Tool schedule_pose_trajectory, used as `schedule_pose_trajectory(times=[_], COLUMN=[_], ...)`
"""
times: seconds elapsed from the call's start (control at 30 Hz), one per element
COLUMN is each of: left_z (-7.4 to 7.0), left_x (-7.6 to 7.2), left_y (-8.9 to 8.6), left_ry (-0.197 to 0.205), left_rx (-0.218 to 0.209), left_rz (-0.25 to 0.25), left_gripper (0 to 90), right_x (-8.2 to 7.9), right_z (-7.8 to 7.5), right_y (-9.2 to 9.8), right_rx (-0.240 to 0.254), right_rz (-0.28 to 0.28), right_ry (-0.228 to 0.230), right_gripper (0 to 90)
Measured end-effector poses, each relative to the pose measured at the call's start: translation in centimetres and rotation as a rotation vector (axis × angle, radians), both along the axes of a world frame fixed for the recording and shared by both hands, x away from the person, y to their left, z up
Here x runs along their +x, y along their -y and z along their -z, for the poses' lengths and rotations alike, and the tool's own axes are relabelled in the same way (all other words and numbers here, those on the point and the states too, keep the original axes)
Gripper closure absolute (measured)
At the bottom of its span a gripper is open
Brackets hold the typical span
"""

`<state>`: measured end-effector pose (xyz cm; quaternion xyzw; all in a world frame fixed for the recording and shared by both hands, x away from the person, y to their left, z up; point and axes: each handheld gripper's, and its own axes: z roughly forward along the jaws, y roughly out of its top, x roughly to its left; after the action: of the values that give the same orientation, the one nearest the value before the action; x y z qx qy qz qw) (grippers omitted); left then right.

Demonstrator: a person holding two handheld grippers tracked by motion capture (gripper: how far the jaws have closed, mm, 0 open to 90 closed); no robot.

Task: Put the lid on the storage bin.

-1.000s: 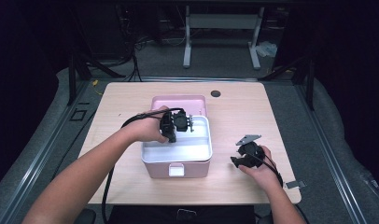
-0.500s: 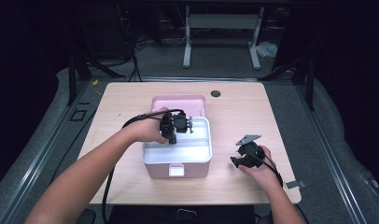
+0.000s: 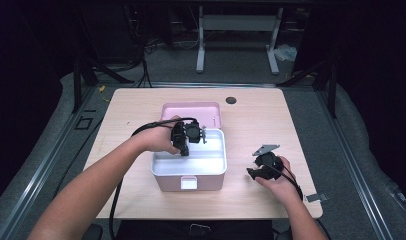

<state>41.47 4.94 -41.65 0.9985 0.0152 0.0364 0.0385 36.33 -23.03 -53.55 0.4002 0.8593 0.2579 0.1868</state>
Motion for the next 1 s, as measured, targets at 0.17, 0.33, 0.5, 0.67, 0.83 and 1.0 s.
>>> schedule_pose_trajectory(times=[0.17, 0.33, 0.5, 0.67, 0.83, 1.0], left_z=[0.4, 0.4, 0.1, -1.9, -2.7, -2.0], left_x=[0.1, -0.1, -0.4, -0.9, -1.7, -2.9], left_y=[0.1, 0.2, -0.5, -2.3, -4.9, -7.3], left_ry=[-0.01, 0.012, 0.042, 0.075, 0.087, 0.056], left_rx=[0.009, 0.021, -0.004, -0.071, -0.11, -0.14], left_rz=[-0.003, -0.001, -0.034, -0.104, -0.175, -0.241], left_gripper=[88.1, 87.4, 84.0, 83.9, 89.6, 90.0], right_x=[0.0, 0.0, 0.0, 0.0, 0.0, 0.0], right_z=[0.0, 0.0, 0.0, 0.0, 0.0, -0.1], right_y=[0.0, 0.0, 0.0, 0.0, 0.0, 0.0], right_rx=[0.0, 0.001, 0.002, 0.001, 0.001, 0.003], right_rz=[-0.001, -0.001, 0.007, 0.009, 0.01, 0.012], right_ry=[-0.001, -0.001, 0.002, 0.004, 0.008, 0.016], right_gripper=[40.8, 40.8, 40.8, 40.8, 40.8, 40.8])
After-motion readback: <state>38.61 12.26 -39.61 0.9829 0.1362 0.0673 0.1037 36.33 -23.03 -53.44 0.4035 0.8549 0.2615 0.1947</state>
